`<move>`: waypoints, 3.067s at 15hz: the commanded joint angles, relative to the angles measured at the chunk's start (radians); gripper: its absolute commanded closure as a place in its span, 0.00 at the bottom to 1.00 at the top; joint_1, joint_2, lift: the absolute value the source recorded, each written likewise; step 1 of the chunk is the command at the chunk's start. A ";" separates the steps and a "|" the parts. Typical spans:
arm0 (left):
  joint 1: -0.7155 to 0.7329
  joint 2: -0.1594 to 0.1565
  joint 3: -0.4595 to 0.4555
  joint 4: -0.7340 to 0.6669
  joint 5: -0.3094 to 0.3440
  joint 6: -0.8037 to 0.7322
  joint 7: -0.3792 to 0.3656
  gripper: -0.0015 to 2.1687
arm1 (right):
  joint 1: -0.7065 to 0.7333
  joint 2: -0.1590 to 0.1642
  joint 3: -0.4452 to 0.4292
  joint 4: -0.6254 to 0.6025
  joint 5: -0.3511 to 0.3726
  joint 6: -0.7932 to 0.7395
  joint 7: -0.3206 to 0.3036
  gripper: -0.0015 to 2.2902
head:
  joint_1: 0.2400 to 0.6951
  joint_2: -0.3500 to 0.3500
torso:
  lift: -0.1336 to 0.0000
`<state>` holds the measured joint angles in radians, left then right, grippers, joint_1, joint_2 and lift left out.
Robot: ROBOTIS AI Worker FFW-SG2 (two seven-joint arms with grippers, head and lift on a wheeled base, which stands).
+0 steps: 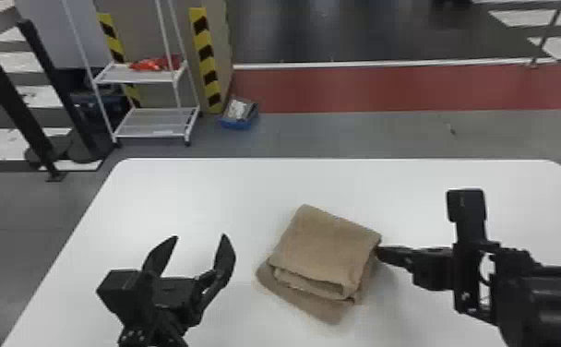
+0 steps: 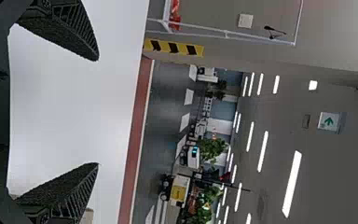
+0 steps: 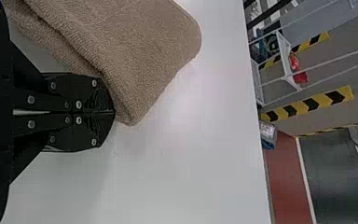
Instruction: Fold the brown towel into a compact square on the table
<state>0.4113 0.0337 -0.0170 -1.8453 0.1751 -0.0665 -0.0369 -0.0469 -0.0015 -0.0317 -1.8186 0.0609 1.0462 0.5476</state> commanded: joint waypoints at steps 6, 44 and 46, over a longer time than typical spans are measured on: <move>-0.035 0.003 -0.011 0.028 0.003 0.014 -0.001 0.03 | -0.148 0.002 0.053 0.257 0.004 -0.243 -0.034 0.97 | 1.00 0.63 | 0.15; -0.155 0.037 -0.084 0.127 0.029 0.060 -0.021 0.04 | -0.162 0.002 0.197 0.565 0.057 -0.854 0.015 0.97 | 1.00 0.70 | 0.15; -0.154 0.038 -0.084 0.126 0.029 0.063 -0.020 0.04 | -0.091 0.002 0.188 0.429 0.037 -0.863 0.014 0.96 | 1.00 0.69 | 0.15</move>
<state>0.2572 0.0708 -0.1018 -1.7188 0.2040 -0.0050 -0.0582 -0.1873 -0.0015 0.1638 -1.2961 0.1132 0.1901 0.5619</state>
